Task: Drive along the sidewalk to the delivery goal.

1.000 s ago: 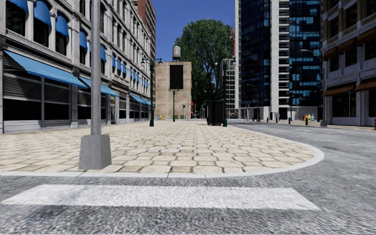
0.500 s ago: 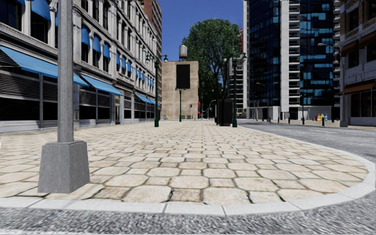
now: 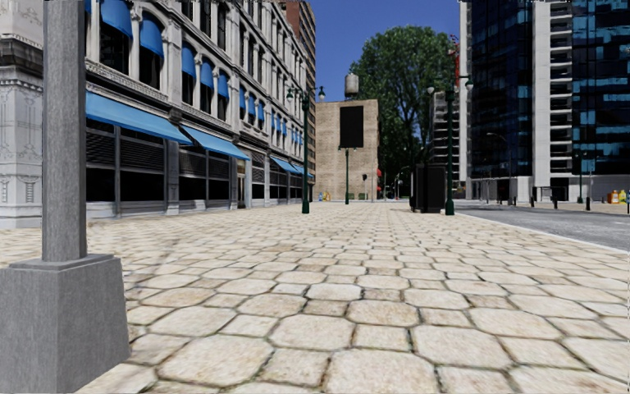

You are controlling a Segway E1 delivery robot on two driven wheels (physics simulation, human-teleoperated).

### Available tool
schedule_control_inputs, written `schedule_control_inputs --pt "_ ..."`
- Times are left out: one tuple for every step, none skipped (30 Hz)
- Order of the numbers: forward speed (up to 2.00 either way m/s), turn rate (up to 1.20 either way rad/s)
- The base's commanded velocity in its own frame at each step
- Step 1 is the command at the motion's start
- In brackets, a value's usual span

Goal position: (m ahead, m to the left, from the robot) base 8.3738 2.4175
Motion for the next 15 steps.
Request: schedule_control_inputs --pt "1.76 0.17" --pt "1.76 0.01" --pt "1.72 0.00" --pt "1.72 0.00" --pt "1.72 0.00" --pt "1.72 0.00" --pt "1.72 0.00" --pt "1.72 0.00" --pt "1.72 0.00" --pt "1.72 0.00" --pt "1.72 0.00" --pt "1.72 0.00" --pt "1.72 0.00" --pt "1.72 0.00" --pt "1.72 0.00"
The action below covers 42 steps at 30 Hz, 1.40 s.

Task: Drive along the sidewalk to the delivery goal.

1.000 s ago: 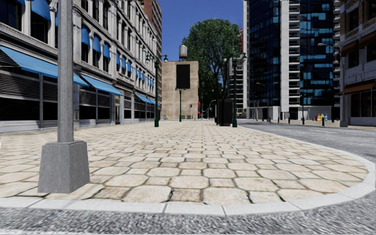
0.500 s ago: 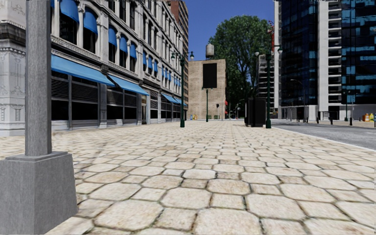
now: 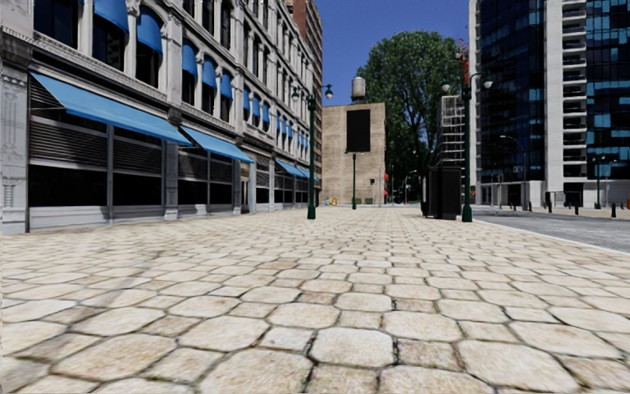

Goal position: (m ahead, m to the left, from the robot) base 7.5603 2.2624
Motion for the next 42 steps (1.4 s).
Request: schedule_control_inputs --pt "1.72 0.00" --pt "1.72 0.00" --pt "1.72 0.00" --pt "1.72 0.17" --pt "1.72 0.23" --pt "1.71 0.24" --pt "1.71 0.25" --pt "1.71 0.25" --pt "1.71 0.25" --pt "1.71 0.25" --pt "1.71 0.25" --pt "1.71 0.25" --pt "1.71 0.25" --pt "1.71 0.25" --pt "1.71 0.25" --pt "1.71 0.25" --pt "1.71 0.25" --pt "1.71 0.25" --pt "1.71 0.25" --pt "1.71 0.25" --pt "1.71 0.25" --pt "1.71 0.25" --pt "1.71 0.25" --pt "1.71 0.25" --pt "1.71 0.25" --pt "1.71 0.25" --pt "1.71 0.27" --pt "1.71 0.28" --pt "1.71 0.28" --pt "1.71 0.28" --pt "1.71 0.29" --pt "1.71 0.29" --pt "1.71 0.29" --pt "1.70 0.29" --pt "1.70 0.29" --pt "1.70 0.29" --pt "1.70 0.29" --pt "1.70 0.29" --pt "1.70 0.29" --pt "1.70 0.31" --pt "1.70 0.33" --pt "1.70 0.33"
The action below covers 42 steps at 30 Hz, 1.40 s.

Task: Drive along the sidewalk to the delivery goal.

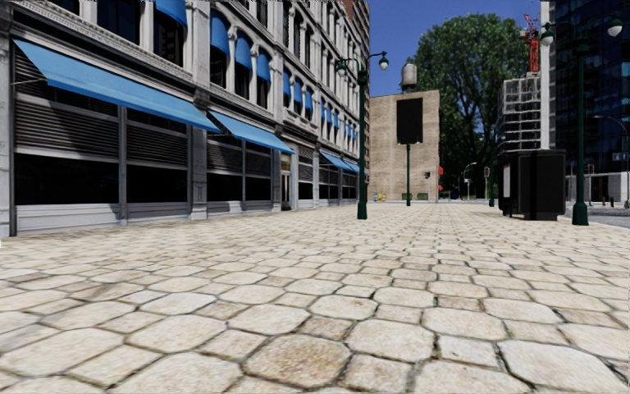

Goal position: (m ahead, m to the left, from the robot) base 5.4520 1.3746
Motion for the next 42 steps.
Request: schedule_control_inputs --pt "1.70 0.36" --pt "1.70 0.38" --pt "1.70 0.38" --pt "1.70 0.39" --pt "1.70 0.39" --pt "1.70 0.40" --pt "1.70 0.40" --pt "1.70 0.40" --pt "1.70 0.43" --pt "1.70 0.45" --pt "1.70 0.47" --pt "1.70 0.47" --pt "1.70 0.47" --pt "1.70 0.48" --pt "1.70 0.48" --pt "1.70 0.48" --pt "1.70 0.48" --pt "1.70 0.48" --pt "1.70 0.48" --pt "1.70 0.48" --pt "1.70 0.48" --pt "1.69 0.48" --pt "1.69 0.48" --pt "1.69 0.48" --pt "1.68 0.48" --pt "1.68 0.48" --pt "1.68 0.48" --pt "1.68 0.48" --pt "1.68 0.48" --pt "1.68 0.48" --pt "1.67 0.48" --pt "1.67 0.48" --pt "1.66 0.48" --pt "1.66 0.48" --pt "1.65 0.48" --pt "1.65 0.48" --pt "1.64 0.48" --pt "1.63 0.48" --pt "1.63 0.48" --pt "1.63 0.48" --pt "1.62 0.48" --pt "1.61 0.48"
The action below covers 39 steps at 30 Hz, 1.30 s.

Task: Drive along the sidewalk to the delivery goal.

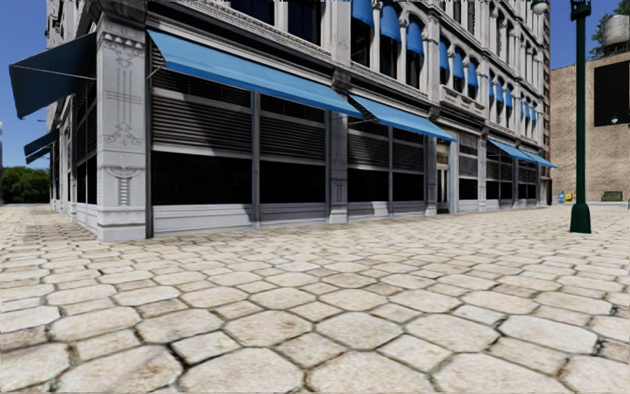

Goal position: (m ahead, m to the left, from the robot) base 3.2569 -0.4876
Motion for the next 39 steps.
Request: schedule_control_inputs --pt "1.61 0.48" --pt "1.59 0.42" --pt "1.59 0.42" --pt "1.55 0.37" --pt "1.54 0.36" --pt "1.53 0.35" --pt "1.53 0.35" --pt "1.53 0.35" --pt "1.52 0.35" --pt "1.52 0.35" --pt "1.52 0.35" --pt "1.52 0.35" --pt "1.52 0.35" --pt "1.52 0.35" --pt "1.52 0.35" --pt "1.52 0.35" --pt "1.52 0.35" --pt "1.52 0.32" --pt "1.52 0.32" --pt "1.40 0.23" --pt "1.31 0.19" --pt "1.29 0.15" --pt "1.29 0.15" --pt "1.28 0.12" --pt "1.28 0.11" --pt "1.28 0.00" --pt "1.28 0.00" --pt "1.28 0.00" --pt "1.28 0.00" --pt "1.28 0.00" --pt "1.28 0.00" --pt "1.28 0.00" --pt "1.28 -0.08" --pt "1.28 -0.31" --pt "1.28 -0.31" --pt "1.27 -0.66" --pt "1.26 -0.70" --pt "1.25 -0.74" --pt "1.25 -0.74"
